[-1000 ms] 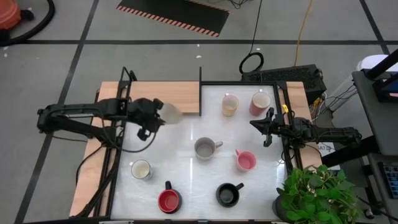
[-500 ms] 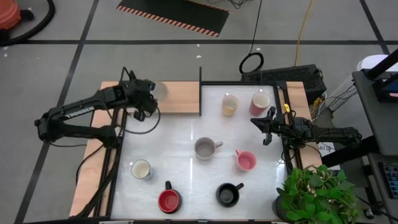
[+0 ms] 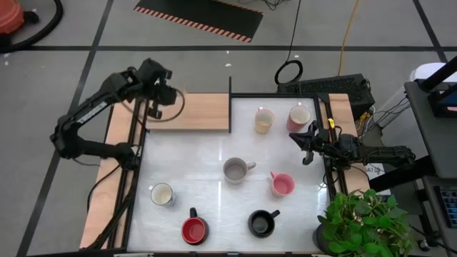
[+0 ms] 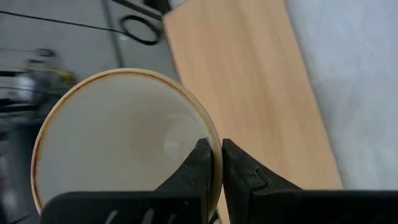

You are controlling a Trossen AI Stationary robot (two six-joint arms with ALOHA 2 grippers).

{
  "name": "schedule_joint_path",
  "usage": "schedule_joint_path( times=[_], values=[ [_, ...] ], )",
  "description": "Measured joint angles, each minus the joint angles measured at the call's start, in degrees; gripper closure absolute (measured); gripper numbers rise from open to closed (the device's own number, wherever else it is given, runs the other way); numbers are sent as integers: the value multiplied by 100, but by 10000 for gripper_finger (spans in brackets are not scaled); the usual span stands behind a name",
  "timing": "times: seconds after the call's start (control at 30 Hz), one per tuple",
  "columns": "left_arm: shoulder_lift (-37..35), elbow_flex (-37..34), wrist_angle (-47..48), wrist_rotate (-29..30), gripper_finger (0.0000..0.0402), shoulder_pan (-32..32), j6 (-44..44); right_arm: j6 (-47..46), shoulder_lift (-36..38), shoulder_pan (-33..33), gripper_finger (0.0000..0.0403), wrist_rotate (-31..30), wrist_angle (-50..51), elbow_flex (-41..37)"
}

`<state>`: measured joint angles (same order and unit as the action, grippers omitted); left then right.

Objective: Place coffee mugs
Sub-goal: Put the green mug on the shelf

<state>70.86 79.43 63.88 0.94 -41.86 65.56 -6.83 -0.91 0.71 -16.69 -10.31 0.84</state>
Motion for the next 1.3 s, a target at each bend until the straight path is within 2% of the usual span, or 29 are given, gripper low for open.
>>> schedule_joint_path(
  times=[0.13,0.37,0.8,1.0,1.3],
  values=[
    [568,214,280,-285,383,-400,85,0,-2,1,403,8,-145,1],
    [1152,287,640,67,383,-475,-186,0,-2,0,403,22,-84,1],
    [1253,281,178,227,383,-620,-685,-815,-4,-20,403,54,570,0],
    [1253,274,-222,438,383,-745,-938,-1174,-4,-211,403,490,538,0],
    [1253,535,-648,513,383,-937,-1254,-1342,-4,-640,403,455,387,0]
  ],
)
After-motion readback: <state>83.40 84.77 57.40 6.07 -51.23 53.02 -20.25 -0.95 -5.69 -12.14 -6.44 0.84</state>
